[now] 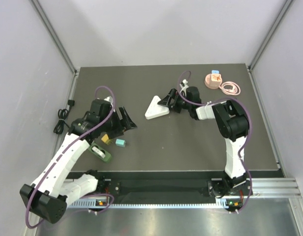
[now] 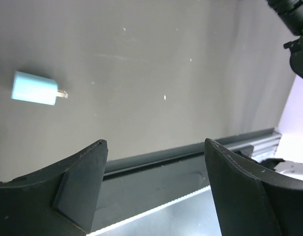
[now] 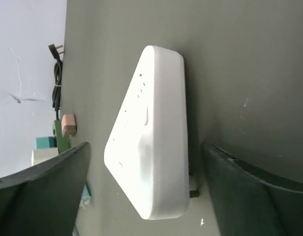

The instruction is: Pull the plug off the socket

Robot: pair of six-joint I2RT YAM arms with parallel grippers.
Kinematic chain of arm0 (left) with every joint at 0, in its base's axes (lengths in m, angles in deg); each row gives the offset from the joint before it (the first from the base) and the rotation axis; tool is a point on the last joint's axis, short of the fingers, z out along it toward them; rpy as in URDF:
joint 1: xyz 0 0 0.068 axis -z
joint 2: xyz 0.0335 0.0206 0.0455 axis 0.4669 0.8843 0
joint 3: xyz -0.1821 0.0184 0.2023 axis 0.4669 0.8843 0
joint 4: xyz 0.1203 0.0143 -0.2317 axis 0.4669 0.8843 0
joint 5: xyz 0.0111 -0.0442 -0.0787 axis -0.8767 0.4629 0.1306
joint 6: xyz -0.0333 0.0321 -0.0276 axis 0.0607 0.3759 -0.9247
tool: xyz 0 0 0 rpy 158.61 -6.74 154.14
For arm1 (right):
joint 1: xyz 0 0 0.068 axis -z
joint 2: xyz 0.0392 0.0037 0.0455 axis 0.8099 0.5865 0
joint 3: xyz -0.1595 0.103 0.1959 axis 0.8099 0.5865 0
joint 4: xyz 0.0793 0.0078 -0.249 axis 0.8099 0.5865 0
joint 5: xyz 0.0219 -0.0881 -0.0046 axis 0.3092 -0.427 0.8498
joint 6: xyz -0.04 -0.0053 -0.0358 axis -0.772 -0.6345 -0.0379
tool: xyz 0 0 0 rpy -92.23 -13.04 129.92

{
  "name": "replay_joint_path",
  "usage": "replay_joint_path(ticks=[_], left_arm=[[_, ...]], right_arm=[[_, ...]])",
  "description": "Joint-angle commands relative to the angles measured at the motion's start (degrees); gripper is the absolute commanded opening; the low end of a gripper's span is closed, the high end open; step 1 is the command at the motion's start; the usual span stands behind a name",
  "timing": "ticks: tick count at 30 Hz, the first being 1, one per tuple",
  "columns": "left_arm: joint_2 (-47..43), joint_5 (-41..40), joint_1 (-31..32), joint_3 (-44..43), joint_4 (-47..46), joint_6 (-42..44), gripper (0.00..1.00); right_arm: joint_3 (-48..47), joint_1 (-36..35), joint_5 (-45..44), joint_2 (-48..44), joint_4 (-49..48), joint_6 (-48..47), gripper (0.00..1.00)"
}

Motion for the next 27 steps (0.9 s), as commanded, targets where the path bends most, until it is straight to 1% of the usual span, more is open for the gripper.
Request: replay_joint_path(ticks=[1,2,4,5,6,8,9,11,12,13,14,15,18,21,22,23,25,26,27], left_arm=[[-1.0,4.1,0.1,1.7,-4.3,-2.5,0.84],[-1.1,4.3,0.2,1.9,-5.5,-2.7,0.84],[-1.1,4.0,0.3,1.9,-6.6,-3.0,0.83],[-0.6,3.3,0.4,1.8,-7.8,-3.1,0.83],[0.0,3.3,0.4,1.8,-8.4,-2.8,0.83],[1.6,1.0,0.4,0.8,-9.2,-1.9,0.83],[3.8,-0.1,0.4,-0.5,-10.3,-1.5,0.82],[6.0,-2.8,0.4,-1.5,-13.1,-1.3,0.80],[7.3,-3.5,0.6,-1.3,-18.9,-1.4,0.78],[7.6,-5.3,0.9,-0.8,-22.7,-1.7,0.78],[8.1,-6.0,1.2,0.1,-26.7,-2.0,0.77],[8.6,-6.2,1.4,2.2,-36.0,-2.0,0.77],[13.2,-7.2,2.2,3.0,-47.1,-1.3,0.77],[19.1,-7.1,3.0,1.6,-53.0,0.3,0.76],[20.5,-6.2,3.6,1.0,-55.8,0.8,0.76],[22.9,-4.8,4.0,-0.5,-56.5,1.6,0.76],[24.9,-4.5,6.2,-1.8,-57.7,3.1,0.77],[26.3,-4.5,7.2,-2.3,-58.5,5.0,0.77],[27.0,-4.9,8.7,-3.0,-58.9,5.4,0.77]], right_arm=[[0.4,-0.5,-5.1,-1.4,9.1,-8.9,0.96],[0.4,-0.6,-5.4,-1.9,10.0,-9.7,1.00],[1.1,-0.6,-6.7,-4.2,10.8,-12.0,1.00],[1.7,-0.7,-9.1,-6.2,12.2,-14.1,1.00],[1.7,-0.6,-10.3,-6.3,12.8,-15.0,1.00],[3.0,-0.4,-13.2,-9.3,14.0,-16.4,1.00],[3.6,-0.4,-16.6,-10.3,14.6,-17.7,1.00],[6.8,-0.2,-19.8,-14.8,14.2,-18.3,1.00],[8.5,-0.3,-22.6,-16.7,11.7,-19.3,1.00],[12.3,-0.3,-24.1,-20.9,9.8,-19.7,1.00],[14.1,-0.3,-25.9,-22.8,8.2,-20.2,1.00],[17.5,-0.3,-26.5,-25.6,4.7,-20.3,1.00],[20.7,-0.3,-28.0,-28.1,2.9,-20.6,1.00],[22.1,-0.2,-29.7,-30.1,2.7,-21.1,1.00],[22.3,0.0,-29.7,-30.6,3.6,-20.9,1.00],[22.1,0.0,-31.2,-31.1,4.6,-20.5,1.00],[19.4,-0.1,-31.7,-31.7,8.0,-20.0,1.00],[17.4,0.0,-32.8,-32.0,16.2,-19.9,1.00],[14.5,0.0,-33.2,-33.4,20.5,-19.5,1.00]])
